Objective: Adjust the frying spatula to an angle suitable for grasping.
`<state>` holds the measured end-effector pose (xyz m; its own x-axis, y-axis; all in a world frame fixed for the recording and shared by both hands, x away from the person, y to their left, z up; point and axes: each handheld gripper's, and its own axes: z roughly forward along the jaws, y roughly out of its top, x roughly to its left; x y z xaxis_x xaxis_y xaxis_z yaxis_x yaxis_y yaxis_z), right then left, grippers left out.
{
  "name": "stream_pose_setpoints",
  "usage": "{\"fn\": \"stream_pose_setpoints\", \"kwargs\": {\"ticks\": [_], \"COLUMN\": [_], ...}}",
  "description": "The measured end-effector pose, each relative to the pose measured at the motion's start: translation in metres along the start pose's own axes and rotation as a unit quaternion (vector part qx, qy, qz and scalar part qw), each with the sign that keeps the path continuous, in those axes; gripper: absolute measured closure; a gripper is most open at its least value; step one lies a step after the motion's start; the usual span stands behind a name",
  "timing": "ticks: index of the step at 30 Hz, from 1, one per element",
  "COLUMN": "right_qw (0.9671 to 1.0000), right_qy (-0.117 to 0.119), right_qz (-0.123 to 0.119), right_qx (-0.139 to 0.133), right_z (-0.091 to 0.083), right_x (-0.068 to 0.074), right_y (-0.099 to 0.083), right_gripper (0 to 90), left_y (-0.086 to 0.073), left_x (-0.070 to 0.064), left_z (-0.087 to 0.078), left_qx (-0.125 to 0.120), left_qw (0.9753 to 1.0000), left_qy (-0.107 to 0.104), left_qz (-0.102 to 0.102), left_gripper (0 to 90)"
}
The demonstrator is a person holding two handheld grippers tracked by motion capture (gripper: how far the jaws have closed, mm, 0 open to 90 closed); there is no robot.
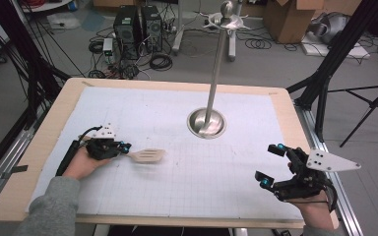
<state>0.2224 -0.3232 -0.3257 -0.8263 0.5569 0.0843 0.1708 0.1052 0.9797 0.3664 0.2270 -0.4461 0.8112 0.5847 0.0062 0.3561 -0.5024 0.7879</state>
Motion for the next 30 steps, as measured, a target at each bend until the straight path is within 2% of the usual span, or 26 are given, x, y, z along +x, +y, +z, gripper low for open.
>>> {"fn": "stream_pose_setpoints", "kwargs": {"ticks": [1,2,5,9,10,17,23,30], "right_qw": [1.0000,1.0000,0.9999,0.9999,0.9999,0.9999,0.9999,0.9999], "right_qy": [0.000,-0.003,0.001,0.007,0.006,0.005,0.007,0.013], "right_qz": [0.000,-0.001,-0.006,-0.008,-0.009,-0.011,-0.010,-0.011], "right_qx": [0.000,-0.004,-0.012,-0.006,-0.005,-0.010,-0.004,-0.001], "right_z": [0.000,0.000,0.003,0.007,0.008,0.006,0.009,0.014], "right_x": [0.000,0.000,0.000,0.000,0.000,0.001,-0.002,-0.003], "right_y": [0.000,0.001,0.003,0.003,0.004,0.007,0.005,0.005], "right_gripper": [5.8,5.8,5.8,5.8,5.8,5.8,5.8,5.8], "left_y": [0.000,0.000,0.002,0.002,0.001,-0.004,-0.006,-0.011], "left_x": [0.000,-0.004,-0.009,-0.014,-0.019,-0.022,-0.026,-0.029], "left_z": [0.000,0.000,0.000,0.000,-0.001,-0.004,-0.008,-0.014], "left_qx": [0.000,0.003,0.010,0.011,0.011,0.001,0.003,-0.007], "left_qw": [1.0000,0.9999,0.9994,0.9990,0.9982,0.9991,0.9990,0.9994], "left_qy": [0.000,0.013,0.029,0.035,0.043,0.025,0.023,0.017], "left_qz": [0.000,0.009,0.018,0.026,0.040,0.036,0.039,0.028], "left_gripper": [89.4,89.4,89.6,89.8,89.8,89.8,89.7,89.8]}}
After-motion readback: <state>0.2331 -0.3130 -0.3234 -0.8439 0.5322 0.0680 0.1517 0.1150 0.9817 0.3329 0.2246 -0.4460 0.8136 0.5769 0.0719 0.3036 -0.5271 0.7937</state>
